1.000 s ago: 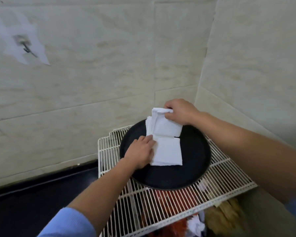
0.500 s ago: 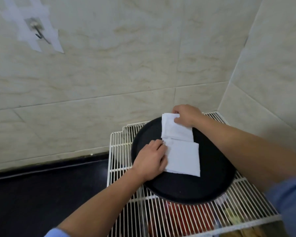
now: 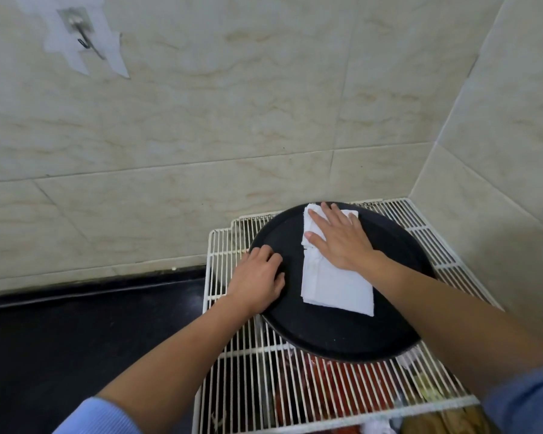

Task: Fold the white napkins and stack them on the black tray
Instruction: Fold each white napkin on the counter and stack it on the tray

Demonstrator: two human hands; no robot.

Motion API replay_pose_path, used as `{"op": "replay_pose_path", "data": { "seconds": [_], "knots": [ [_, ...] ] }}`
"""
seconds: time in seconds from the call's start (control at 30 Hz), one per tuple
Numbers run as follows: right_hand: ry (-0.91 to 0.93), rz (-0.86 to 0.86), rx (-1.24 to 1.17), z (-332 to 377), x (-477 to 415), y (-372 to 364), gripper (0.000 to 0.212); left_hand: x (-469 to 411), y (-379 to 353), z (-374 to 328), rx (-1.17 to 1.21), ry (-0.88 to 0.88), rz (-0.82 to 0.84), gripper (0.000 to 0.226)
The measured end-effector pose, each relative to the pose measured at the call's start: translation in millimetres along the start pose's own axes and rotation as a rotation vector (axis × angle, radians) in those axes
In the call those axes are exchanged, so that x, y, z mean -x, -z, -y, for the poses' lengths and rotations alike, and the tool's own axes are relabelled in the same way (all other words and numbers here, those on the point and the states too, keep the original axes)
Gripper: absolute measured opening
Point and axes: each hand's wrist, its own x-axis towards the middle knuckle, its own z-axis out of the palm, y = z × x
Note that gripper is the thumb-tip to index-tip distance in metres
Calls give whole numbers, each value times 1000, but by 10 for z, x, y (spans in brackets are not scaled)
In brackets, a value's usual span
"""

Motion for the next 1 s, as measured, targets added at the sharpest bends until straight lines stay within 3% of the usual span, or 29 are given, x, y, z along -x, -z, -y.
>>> {"op": "replay_pose_path", "data": {
  "seconds": [0.17,0.3,0.5,0.7,1.0],
  "knots": [
    [2,4,-24,0,33,101,64,107,104,-18,67,-5,-131,28],
    [-11,-145,-74,178,79,305,60,331,248,161,46,65,-217,24],
    [154,-258,-119,1044,299,474,32,1025,490,618,20,256,-203,20],
    [389,-237,-115,2430,611,289,25,2195,781,1304,-24,462,-150,17],
    [741,-73,-142,5427,1383,-345,22,4914,1448,2522,-136,772,-45,16]
  ]
}}
